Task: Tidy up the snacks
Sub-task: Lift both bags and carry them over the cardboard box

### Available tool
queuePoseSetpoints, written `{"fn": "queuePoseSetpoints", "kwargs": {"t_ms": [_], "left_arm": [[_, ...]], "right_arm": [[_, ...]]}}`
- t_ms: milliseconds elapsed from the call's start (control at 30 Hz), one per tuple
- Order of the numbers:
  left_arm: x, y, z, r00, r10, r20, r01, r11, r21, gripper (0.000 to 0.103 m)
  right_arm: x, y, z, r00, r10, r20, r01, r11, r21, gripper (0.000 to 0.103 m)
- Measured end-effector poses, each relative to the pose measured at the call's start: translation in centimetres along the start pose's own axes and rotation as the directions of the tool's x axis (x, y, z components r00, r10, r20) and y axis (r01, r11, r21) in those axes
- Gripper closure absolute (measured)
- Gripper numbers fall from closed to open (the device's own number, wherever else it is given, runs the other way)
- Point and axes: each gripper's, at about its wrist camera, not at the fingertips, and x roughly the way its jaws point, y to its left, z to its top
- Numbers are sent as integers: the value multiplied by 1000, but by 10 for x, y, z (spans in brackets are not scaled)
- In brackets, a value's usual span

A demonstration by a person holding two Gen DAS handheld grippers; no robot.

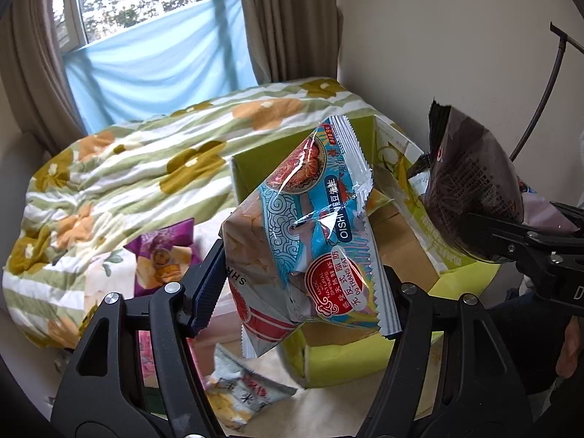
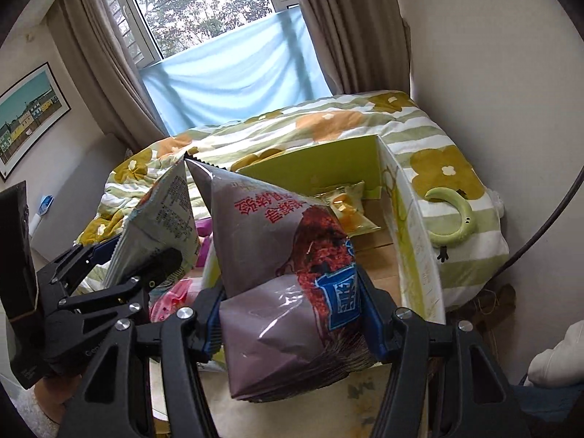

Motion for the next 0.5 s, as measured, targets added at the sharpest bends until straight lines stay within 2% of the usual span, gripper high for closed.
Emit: {"fn": "queuePoseSetpoints", "kwargs": {"t_ms": [133, 267, 400, 500], "left_arm": [[37, -26, 2, 997, -9, -78, 9, 1000, 5, 35], [50, -45, -10, 993, 8, -114, -7, 1000, 10, 0], [45, -52, -22, 992, 33, -121, -33, 999, 6, 0], [35, -41, -32, 992, 35, -121, -37, 999, -18, 0]], "right_arm": [[8, -22, 10, 999, 18, -28, -18, 1000, -7, 46], [18, -39, 15, 998, 42, -51, -43, 999, -18, 46], [24, -48, 17, 995, 77, -65, -79, 996, -30, 46], [24, -45, 18, 994, 86, -64, -90, 995, -51, 46]]}}
